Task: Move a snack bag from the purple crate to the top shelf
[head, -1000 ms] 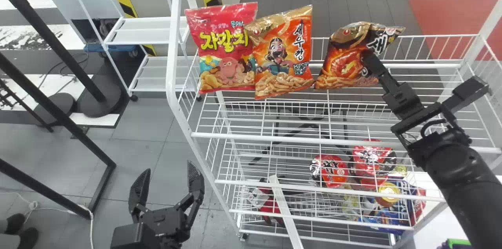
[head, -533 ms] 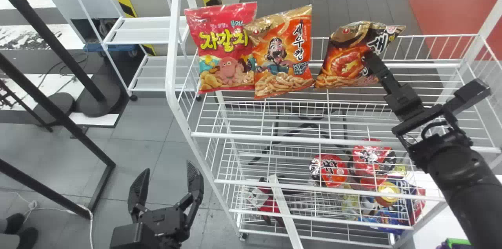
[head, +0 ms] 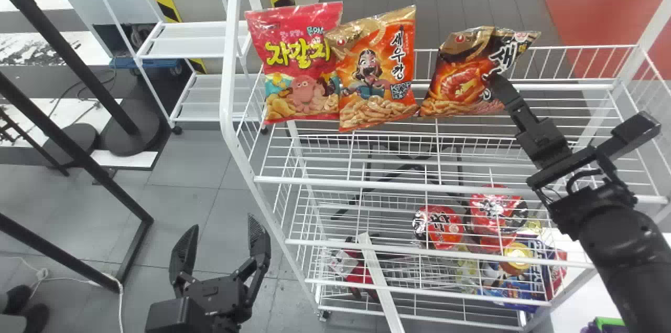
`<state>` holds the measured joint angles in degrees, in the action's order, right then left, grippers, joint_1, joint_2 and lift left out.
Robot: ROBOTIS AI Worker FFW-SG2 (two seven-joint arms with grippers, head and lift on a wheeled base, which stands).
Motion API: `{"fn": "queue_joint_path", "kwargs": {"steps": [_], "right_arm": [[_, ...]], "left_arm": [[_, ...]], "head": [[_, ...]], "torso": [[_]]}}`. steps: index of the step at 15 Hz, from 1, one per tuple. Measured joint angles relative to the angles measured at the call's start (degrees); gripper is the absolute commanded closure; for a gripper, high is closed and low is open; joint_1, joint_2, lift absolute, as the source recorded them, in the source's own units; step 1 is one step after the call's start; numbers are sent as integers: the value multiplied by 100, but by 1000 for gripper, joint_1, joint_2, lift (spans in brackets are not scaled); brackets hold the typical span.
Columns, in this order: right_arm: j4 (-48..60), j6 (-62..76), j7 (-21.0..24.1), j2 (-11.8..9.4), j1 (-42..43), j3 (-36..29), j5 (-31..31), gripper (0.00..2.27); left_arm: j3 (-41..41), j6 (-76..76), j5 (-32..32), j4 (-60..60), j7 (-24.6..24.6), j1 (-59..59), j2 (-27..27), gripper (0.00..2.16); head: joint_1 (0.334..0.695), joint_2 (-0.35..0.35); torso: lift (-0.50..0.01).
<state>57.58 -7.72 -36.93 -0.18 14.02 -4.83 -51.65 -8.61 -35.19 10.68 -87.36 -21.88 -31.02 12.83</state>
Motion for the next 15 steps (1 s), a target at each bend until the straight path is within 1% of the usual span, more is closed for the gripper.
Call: {"fn": "queue_joint_path", "kwargs": {"steps": [2,3,4,7,11,12,13,14,15], "right_arm": [[390,-106,132,0,-219,-3,-3,144],[580,-152,171,0,-335,-6,-10,49],[716,-184,213,0,-419,-8,-31,12],[1157,-245,342,0,-691,-2,-87,-1],[1981,-245,665,0,-1088,103,-12,-1],[2199,-220,782,0,-1187,155,110,-1],[2441,-174,1022,0,-1290,228,341,-1],[2800,-60,1422,0,-1423,369,812,-1],[3144,89,1665,0,-1548,534,1336,-1]], "left_arm": [[0,0,1,0,0,0,0,124],[0,0,3,0,0,0,0,124],[1,0,4,0,0,0,0,124],[1,0,4,0,2,0,0,124],[2,0,4,0,9,0,9,124],[1,0,4,0,9,0,9,124],[1,0,6,0,9,0,9,124],[0,0,8,0,9,0,12,124],[0,0,12,0,9,0,19,124]], "head": [[695,158],[695,160],[695,160],[695,160],[695,166],[695,170],[695,172],[695,176],[695,181]], "torso": [[7],[7],[7],[7],[7],[7],[7],[7],[7]]}}
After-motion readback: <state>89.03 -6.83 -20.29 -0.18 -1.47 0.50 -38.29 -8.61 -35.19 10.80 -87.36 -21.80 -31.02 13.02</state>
